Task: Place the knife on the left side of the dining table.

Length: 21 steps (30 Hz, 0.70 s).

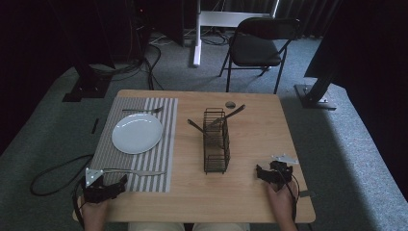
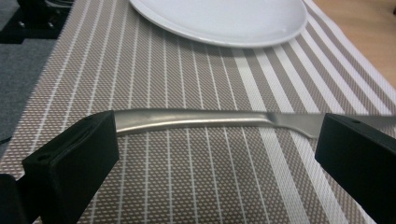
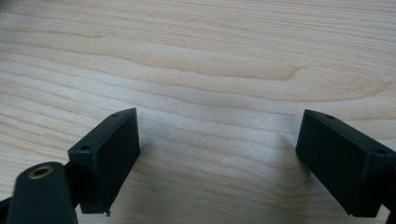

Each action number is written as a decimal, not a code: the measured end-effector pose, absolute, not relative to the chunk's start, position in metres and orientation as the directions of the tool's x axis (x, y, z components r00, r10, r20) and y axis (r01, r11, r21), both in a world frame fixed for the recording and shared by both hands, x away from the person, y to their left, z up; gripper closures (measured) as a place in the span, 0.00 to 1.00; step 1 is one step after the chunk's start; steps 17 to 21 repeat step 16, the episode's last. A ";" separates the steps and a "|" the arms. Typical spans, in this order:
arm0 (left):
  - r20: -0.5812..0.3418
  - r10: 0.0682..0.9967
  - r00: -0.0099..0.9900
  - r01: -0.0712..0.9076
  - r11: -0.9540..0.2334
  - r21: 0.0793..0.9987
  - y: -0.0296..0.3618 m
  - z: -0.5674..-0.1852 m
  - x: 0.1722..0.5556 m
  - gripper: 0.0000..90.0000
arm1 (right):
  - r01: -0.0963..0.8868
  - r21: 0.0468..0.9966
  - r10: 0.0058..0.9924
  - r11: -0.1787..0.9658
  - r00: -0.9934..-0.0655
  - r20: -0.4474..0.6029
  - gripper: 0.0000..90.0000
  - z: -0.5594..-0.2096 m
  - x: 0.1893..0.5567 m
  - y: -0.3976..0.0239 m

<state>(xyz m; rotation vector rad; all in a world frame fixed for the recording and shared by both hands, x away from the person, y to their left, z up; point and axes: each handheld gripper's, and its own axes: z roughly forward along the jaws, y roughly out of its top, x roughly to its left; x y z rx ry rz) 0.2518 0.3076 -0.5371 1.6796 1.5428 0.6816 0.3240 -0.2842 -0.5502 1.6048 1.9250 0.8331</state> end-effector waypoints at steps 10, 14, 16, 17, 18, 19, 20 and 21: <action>-0.032 0.988 0.154 0.610 -0.069 0.789 0.298 -0.542 0.251 0.00 | 0.680 0.723 0.983 0.119 -0.183 0.011 0.14 -0.550 0.324 -0.284; -0.031 0.989 0.146 0.614 -0.066 0.787 0.297 -0.542 0.252 0.00 | 0.680 0.723 0.983 0.119 -0.183 0.011 0.14 -0.550 0.324 -0.284; -0.030 0.989 0.147 0.615 -0.067 0.786 0.297 -0.542 0.252 0.00 | 0.681 0.723 0.983 0.119 -0.183 0.011 0.14 -0.550 0.324 -0.284; -0.030 0.989 0.147 0.615 -0.067 0.786 0.297 -0.542 0.252 0.00 | 0.681 0.723 0.983 0.119 -0.183 0.011 0.14 -0.550 0.324 -0.284; -0.030 0.989 0.147 0.615 -0.067 0.786 0.297 -0.542 0.252 0.00 | 0.681 0.723 0.983 0.119 -0.183 0.011 0.14 -0.550 0.324 -0.284; -0.030 0.989 0.147 0.615 -0.067 0.786 0.297 -0.542 0.252 0.00 | 0.681 0.723 0.983 0.119 -0.183 0.011 0.14 -0.550 0.324 -0.284; -0.030 0.989 0.147 0.615 -0.067 0.786 0.297 -0.542 0.252 0.00 | 0.681 0.723 0.983 0.119 -0.183 0.011 0.14 -0.550 0.324 -0.284; -0.030 0.989 0.147 0.615 -0.067 0.786 0.297 -0.542 0.252 0.00 | 0.681 0.723 0.983 0.119 -0.183 0.011 0.14 -0.550 0.324 -0.284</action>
